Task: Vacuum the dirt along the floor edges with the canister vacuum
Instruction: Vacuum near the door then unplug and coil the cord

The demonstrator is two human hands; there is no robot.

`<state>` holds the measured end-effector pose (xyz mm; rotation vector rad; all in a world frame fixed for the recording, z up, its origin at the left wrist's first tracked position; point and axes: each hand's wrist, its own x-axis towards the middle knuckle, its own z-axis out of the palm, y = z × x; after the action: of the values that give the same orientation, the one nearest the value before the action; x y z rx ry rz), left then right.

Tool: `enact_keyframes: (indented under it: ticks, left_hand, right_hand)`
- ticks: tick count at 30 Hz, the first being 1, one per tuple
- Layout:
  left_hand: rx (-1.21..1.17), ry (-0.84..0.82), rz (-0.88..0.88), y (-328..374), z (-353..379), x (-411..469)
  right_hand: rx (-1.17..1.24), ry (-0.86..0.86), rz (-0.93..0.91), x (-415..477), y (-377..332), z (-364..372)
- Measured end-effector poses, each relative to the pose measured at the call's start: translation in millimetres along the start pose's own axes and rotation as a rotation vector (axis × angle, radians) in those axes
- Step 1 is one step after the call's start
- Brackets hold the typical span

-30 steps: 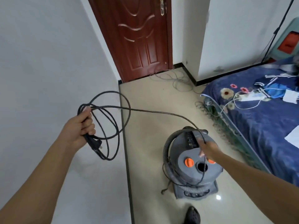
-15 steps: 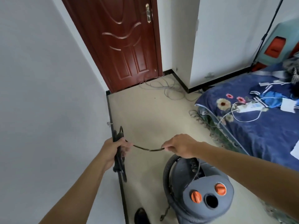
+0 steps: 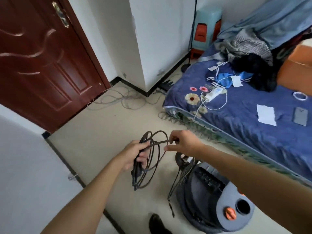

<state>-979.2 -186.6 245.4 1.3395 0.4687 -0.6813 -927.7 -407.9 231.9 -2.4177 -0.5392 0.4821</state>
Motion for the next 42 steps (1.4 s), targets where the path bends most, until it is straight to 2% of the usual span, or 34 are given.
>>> enact_keyframes:
  ticks: [3, 6, 9, 12, 14, 17, 20, 23, 26, 29, 34, 36, 39, 42]
  left_hand:
    - [-0.006, -0.059, 0.006, 37.6, -19.9, 12.1]
    - [-0.137, -0.045, 0.072, 73.3, -43.7, 18.9]
    - [-0.205, 0.0, 0.154, 97.8, -67.0, 25.6]
    - [-0.058, 0.008, 0.128, 106.9, -81.6, 45.5]
    - [0.094, 0.007, 0.064, 107.6, -86.1, 65.9]
    - [0.156, -0.054, -0.07, 112.3, -91.9, 103.1]
    - [0.118, -0.124, -0.173, 130.6, -96.9, 144.9]
    - [0.041, -0.236, -0.24, 151.6, -112.5, 181.3]
    - [0.02, -0.275, -0.296, 175.8, -134.6, 208.0]
    - [0.049, -0.308, -0.345, 192.3, -140.6, 224.7]
    - [0.198, -0.454, -0.417, 198.2, -109.5, 238.3]
    - [0.263, -0.544, -0.426, 202.9, -92.3, 235.6]
    - [0.416, -0.715, -0.448, 207.8, -65.9, 226.8]
    - [0.502, -0.73, -0.349, 199.6, -38.8, 217.3]
  right_hand:
    - [-0.057, 0.06, 0.26, -2.6, 45.1, -0.8]
    - [0.077, 0.132, 0.535, -34.6, 104.1, -0.6]
    - [0.187, 0.197, 0.715, -71.8, 144.0, 0.9]
    - [0.331, 0.38, 0.732, -81.7, 148.0, -1.0]
    - [0.317, 0.44, 0.679, -68.9, 130.1, -10.4]
    - [0.073, 0.352, 0.544, -32.3, 84.2, -29.3]
    - [-0.116, 0.236, 0.515, 11.2, 47.2, -31.1]
    - [-0.044, 0.247, 0.523, 47.0, 21.8, -29.0]
    - [0.065, 0.403, 0.596, 59.3, 5.3, -42.1]
    - [0.119, 0.476, 0.641, 49.1, -9.7, -56.4]
    - [0.344, 0.475, 0.689, 25.6, -22.2, -77.9]
    - [0.338, 0.487, 0.758, 19.2, -24.1, -83.5]
    - [0.293, 0.596, 0.852, 26.5, -29.3, -76.1]
    - [0.404, 0.646, 0.837, 42.0, -40.2, -60.1]
